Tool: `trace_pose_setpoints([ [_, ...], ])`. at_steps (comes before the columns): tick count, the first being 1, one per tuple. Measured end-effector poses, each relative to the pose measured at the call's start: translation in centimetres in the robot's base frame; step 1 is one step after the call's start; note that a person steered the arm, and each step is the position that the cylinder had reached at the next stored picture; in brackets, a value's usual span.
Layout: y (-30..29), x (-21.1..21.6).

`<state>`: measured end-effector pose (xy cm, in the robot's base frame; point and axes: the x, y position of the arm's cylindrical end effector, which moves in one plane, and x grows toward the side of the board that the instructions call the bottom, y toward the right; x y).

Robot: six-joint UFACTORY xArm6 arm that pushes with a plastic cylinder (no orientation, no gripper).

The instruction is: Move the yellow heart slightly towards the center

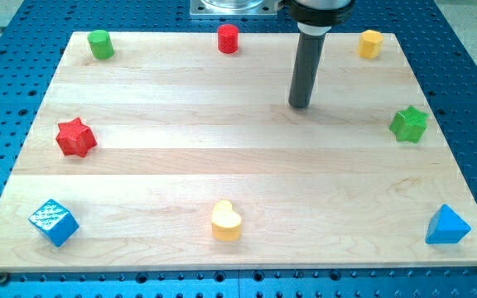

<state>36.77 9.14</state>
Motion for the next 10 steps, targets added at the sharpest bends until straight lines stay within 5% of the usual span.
trace_pose_setpoints([
  [2,-9.9,2.1],
  [5,-14.5,17.5],
  [7,-14.5,23.4],
  [8,-13.9,25.0],
  [10,-7.6,20.9],
])
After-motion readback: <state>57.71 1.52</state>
